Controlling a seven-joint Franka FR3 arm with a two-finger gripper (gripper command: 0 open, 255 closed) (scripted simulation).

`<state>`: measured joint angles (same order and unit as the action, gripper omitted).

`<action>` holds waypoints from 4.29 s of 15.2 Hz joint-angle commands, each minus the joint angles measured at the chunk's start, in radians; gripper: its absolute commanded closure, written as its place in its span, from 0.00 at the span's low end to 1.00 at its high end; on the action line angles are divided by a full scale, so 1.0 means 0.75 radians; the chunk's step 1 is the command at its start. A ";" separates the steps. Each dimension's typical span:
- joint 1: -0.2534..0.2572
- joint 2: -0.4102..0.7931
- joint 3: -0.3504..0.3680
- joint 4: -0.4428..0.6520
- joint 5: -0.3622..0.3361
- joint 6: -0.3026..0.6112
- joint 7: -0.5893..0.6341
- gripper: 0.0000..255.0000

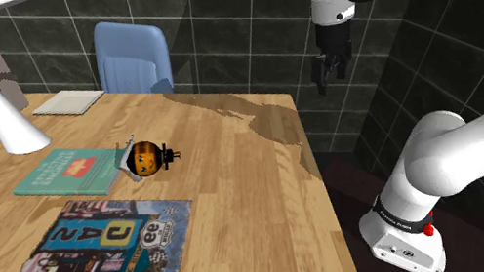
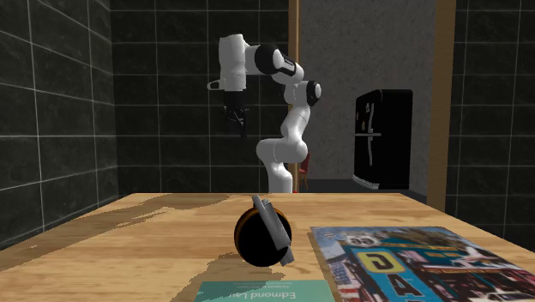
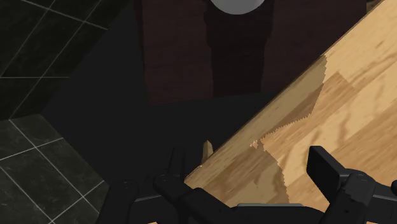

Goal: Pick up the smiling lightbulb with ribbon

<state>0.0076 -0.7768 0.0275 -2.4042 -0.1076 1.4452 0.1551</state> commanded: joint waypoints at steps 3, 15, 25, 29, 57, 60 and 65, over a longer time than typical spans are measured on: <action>0.023 0.088 0.014 0.028 0.026 0.058 -0.003 0.00; 0.144 0.623 0.110 0.306 0.149 0.312 -0.046 0.00; 0.233 1.066 0.203 0.677 0.193 0.390 -0.083 0.00; 0.272 1.245 0.240 0.864 0.192 0.386 -0.093 0.00; 0.361 1.594 0.293 1.169 0.163 0.433 -0.112 1.00; 0.361 1.584 0.295 1.208 0.165 0.385 -0.109 1.00; 0.362 1.573 0.297 1.282 0.168 0.300 -0.104 1.00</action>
<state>0.2789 0.4053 0.2496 -1.4525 0.0175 1.6830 0.0761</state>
